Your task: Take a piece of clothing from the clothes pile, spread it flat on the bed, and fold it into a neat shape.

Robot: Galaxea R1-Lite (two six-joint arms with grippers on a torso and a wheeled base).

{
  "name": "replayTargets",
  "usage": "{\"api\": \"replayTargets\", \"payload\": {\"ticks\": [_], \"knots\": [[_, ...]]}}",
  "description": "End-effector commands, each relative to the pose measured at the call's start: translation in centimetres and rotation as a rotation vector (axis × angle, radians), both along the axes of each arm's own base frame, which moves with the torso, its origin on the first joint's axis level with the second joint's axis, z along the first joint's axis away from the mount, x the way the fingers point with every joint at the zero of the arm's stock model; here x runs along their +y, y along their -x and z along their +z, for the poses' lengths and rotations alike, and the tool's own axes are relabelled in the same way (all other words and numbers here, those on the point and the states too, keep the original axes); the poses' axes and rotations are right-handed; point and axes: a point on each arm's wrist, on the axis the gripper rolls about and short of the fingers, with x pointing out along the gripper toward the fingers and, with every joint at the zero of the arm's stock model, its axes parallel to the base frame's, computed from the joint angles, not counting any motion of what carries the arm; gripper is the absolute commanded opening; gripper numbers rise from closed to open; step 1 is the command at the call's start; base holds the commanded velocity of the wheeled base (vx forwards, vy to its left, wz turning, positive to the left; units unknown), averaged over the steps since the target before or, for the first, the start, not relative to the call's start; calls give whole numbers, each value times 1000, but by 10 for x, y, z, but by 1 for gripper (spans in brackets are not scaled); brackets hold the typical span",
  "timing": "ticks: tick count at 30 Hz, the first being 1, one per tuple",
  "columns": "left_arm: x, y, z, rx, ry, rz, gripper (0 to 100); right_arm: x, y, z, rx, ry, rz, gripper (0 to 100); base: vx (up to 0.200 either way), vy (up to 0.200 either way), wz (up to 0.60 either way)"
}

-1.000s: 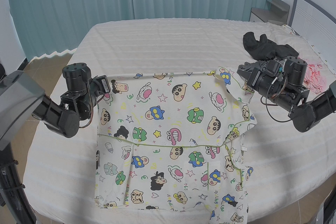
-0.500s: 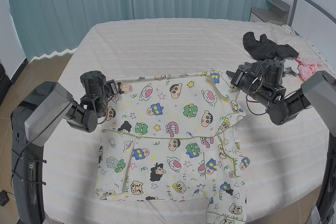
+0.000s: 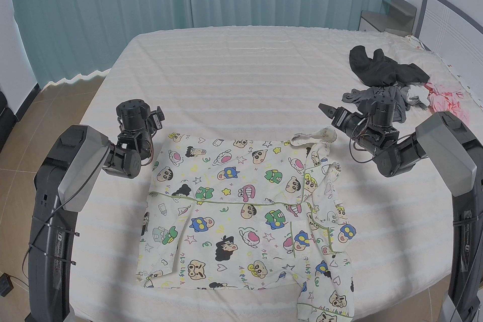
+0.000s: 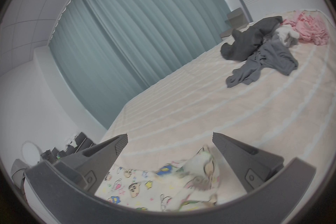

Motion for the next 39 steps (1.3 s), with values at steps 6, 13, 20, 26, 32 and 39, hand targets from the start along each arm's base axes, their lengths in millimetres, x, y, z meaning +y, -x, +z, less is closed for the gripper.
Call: {"api": "replayTargets", "payload": {"ticks": [6,13,20,26,32,39], "knots": [[32,-1,3,24,-3,76,100,-40,-2,-15,69,-17,-127,100,0,0,0],[39,80,49,105,149,-14,100,-61,78,-10,254,-146,35,100,0,0,0],[24,186,71,225,407,-195,100,-71,142,-41,369,-175,181,100,0,0,0],[15,257,75,265,675,-293,100,-71,153,-67,445,-204,265,100,0,0,0],[13,290,55,353,736,-273,100,-68,160,-91,502,-224,328,100,0,0,0],[12,292,53,350,840,-249,100,-63,159,-102,537,-249,401,100,0,0,0]]}}
